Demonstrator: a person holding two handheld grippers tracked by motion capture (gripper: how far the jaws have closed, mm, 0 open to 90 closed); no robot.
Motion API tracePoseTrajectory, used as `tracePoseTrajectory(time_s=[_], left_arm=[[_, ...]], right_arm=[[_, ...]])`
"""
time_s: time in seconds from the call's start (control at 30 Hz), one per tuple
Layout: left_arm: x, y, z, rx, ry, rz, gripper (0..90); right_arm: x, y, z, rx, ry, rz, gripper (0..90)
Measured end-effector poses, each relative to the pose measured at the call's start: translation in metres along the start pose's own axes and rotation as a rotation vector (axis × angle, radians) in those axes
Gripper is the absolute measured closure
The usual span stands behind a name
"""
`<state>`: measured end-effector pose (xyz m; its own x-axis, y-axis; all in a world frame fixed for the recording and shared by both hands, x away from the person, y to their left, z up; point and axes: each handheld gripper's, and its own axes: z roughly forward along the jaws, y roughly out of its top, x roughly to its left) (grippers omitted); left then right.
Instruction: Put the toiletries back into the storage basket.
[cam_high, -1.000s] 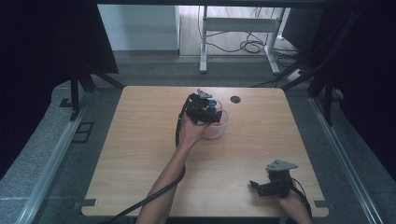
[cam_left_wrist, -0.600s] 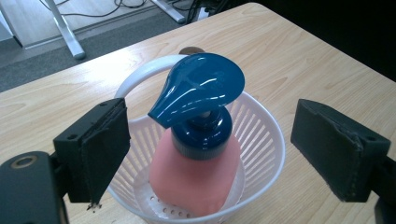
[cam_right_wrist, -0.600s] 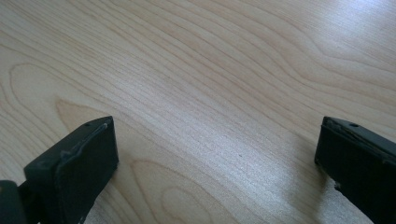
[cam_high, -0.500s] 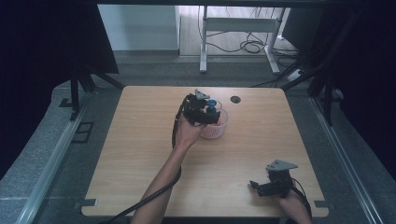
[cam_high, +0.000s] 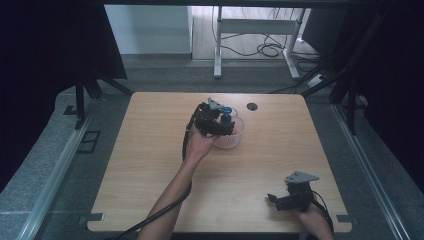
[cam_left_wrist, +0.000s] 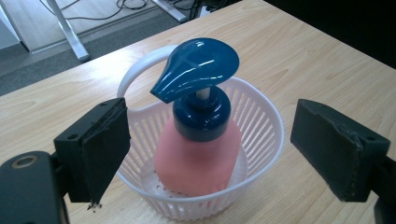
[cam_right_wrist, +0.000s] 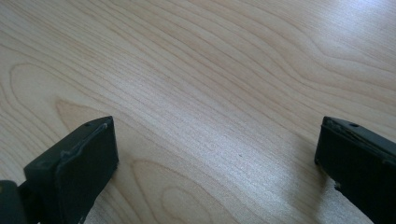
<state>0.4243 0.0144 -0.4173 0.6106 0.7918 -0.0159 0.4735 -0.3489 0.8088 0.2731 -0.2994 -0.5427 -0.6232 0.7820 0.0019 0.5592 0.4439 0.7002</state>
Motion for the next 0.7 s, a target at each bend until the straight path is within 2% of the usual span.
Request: tracePoseTrajectory(time_s=[0.33, 0.7], left_arm=[[-0.003, -0.004, -0.010, 0.005, 0.013, 0.041, 11.9], [-0.004, -0.006, -0.023, -0.003, 0.004, 0.046, 11.9]], right_arm=[[0.000, 0.000, 0.000, 0.000, -0.001, -0.001, 0.0], [0.000, 0.000, 0.000, 0.000, 0.000, 0.000, 0.0]])
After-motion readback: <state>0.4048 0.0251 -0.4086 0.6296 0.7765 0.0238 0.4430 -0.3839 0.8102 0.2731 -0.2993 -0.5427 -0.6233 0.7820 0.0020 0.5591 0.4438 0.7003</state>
